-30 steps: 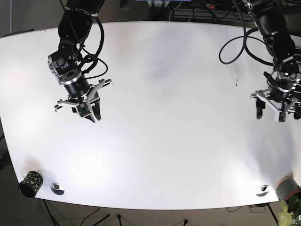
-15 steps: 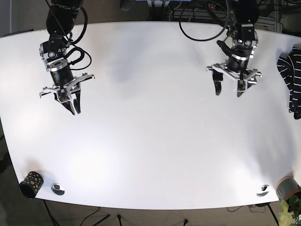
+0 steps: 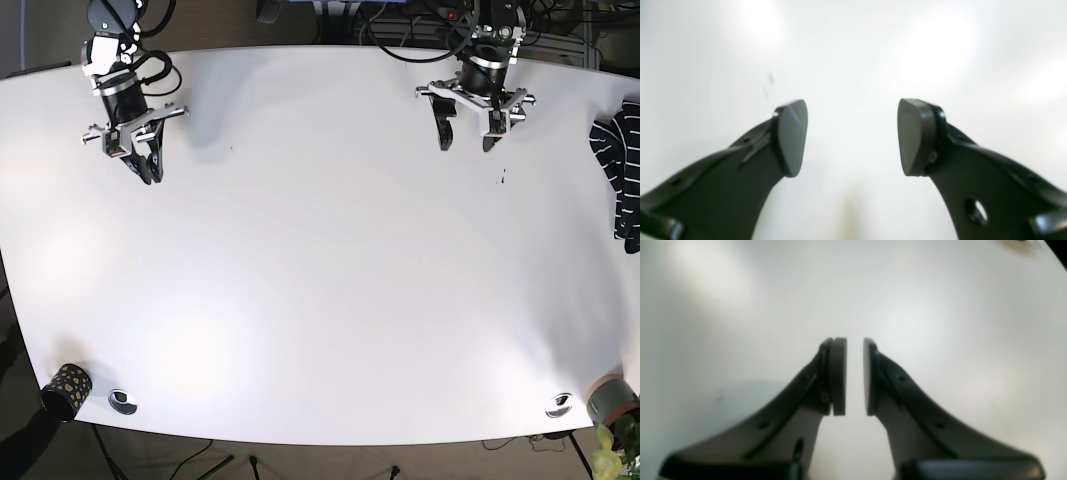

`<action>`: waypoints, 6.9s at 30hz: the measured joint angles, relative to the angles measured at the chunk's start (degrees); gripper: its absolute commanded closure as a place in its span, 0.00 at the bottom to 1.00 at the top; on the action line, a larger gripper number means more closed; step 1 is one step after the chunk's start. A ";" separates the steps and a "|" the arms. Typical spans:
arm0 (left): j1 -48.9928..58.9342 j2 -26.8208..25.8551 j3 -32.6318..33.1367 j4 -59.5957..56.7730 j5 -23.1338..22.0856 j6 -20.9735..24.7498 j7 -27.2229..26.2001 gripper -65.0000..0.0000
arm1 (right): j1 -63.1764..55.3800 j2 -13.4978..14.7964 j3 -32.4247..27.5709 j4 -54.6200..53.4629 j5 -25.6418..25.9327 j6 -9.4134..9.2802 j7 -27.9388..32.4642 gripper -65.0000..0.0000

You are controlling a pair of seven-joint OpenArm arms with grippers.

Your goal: Fold the T-shirt properly

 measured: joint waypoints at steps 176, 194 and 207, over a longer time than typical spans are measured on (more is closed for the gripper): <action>3.37 -5.14 -6.60 7.08 -0.39 -0.46 4.79 0.42 | 33.92 -4.63 -39.78 -11.39 -5.25 10.95 -35.58 0.41; 3.37 -6.67 -6.27 6.19 -0.42 -0.70 4.74 0.42 | 37.11 -5.03 -34.73 -18.23 -5.49 10.49 -31.08 0.53; 3.30 -6.58 -6.23 5.51 -0.42 -0.68 4.79 0.42 | 36.83 -9.22 -35.15 -17.97 -11.26 7.45 -30.62 1.00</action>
